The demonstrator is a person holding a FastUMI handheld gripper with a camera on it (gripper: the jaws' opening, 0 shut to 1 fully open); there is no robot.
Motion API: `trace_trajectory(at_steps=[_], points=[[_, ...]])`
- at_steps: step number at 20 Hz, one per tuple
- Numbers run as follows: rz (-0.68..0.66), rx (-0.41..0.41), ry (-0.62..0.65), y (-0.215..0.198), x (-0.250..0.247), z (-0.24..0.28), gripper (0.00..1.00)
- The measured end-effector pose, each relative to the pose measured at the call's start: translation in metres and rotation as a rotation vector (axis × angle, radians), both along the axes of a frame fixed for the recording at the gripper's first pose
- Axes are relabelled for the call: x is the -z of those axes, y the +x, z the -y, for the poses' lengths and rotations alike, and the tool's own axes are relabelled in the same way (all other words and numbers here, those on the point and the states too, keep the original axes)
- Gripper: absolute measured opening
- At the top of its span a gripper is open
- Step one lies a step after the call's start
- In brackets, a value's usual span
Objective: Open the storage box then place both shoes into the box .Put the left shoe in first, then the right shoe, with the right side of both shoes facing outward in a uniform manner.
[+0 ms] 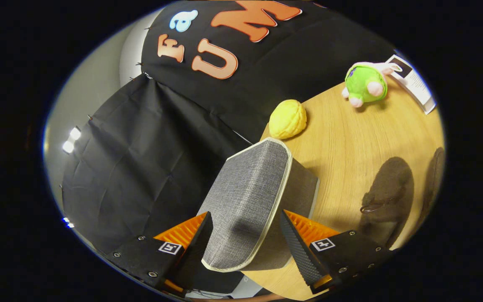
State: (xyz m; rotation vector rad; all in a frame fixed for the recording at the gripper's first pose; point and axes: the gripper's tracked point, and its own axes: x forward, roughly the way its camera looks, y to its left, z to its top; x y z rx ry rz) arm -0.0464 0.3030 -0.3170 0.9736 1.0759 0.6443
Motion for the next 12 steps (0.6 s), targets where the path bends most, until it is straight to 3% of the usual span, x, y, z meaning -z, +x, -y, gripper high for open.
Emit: trace_trajectory(at_steps=[11,12], points=[[-0.13,0.054,0.164,0.007,0.017,-0.027,0.95],[-0.118,0.066,0.17,0.012,0.015,-0.025,0.91]])
